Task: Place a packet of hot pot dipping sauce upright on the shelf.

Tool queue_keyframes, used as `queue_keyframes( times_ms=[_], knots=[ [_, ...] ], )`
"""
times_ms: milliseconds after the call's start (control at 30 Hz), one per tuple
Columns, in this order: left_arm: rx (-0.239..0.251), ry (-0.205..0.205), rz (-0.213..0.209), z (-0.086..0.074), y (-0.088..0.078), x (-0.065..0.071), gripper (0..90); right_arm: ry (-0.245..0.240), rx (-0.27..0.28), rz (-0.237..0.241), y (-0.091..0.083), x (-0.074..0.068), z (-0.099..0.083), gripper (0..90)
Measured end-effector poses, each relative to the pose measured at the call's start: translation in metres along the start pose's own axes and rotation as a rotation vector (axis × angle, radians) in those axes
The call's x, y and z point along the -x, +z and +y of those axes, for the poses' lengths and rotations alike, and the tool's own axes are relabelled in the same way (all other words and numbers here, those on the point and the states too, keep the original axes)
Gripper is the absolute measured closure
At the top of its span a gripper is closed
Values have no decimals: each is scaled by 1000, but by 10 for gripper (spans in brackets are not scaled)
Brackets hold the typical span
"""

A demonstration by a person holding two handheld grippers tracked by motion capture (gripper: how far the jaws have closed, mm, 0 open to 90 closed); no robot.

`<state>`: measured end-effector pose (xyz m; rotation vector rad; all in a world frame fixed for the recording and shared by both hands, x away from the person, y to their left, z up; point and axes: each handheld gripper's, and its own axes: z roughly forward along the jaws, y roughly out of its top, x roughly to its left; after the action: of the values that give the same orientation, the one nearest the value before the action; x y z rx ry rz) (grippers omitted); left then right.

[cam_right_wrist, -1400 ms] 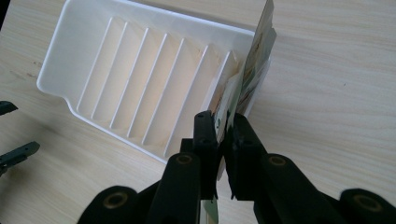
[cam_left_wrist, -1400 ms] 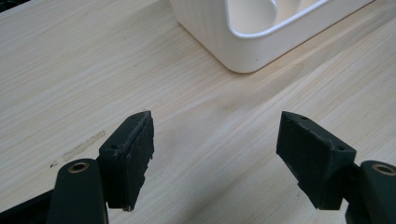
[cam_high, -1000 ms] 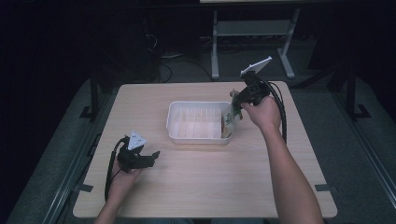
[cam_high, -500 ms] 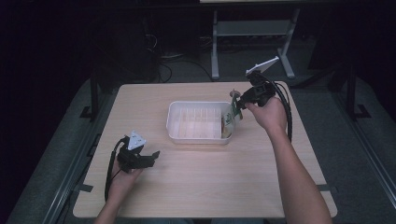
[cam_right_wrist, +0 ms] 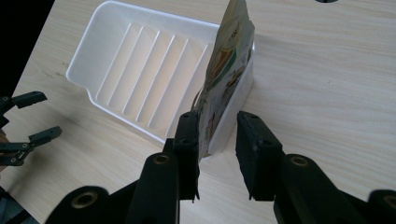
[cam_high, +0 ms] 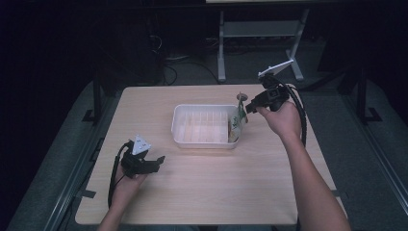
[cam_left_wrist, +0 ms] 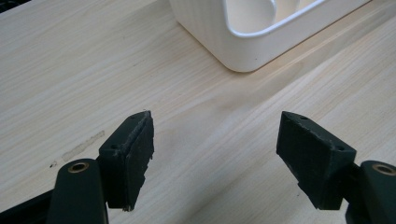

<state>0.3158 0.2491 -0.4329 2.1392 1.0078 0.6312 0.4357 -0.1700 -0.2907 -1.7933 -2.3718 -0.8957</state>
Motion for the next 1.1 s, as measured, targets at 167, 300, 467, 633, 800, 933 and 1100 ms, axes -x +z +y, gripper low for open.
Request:
queue_keyframes(
  times_ms=[167, 300, 467, 633, 800, 933, 1100],
  knots=[
    [-1, 1, 1, 0, 0, 0, 269, -2, 8, 5, -4, 3, -4, 684],
    [-2, 2, 1, 0, 0, 1, 269, 3, 13, 12, -6, 6, -8, 676],
    [-3, 2, 0, 0, 0, 1, 269, 8, 17, 21, -6, 12, -13, 666],
    [-6, 6, 1, 0, 0, 1, 269, 13, 24, 30, -7, 18, -18, 657],
    [-8, 7, 1, 0, 0, 1, 269, 18, 29, 38, -8, 24, -24, 647],
    [-10, 7, 1, 0, 0, 1, 269, 22, 30, 40, -7, 28, -29, 645],
    [-10, 8, 1, 0, 1, 2, 269, 28, 28, 42, -4, 36, -37, 640]
  ],
)
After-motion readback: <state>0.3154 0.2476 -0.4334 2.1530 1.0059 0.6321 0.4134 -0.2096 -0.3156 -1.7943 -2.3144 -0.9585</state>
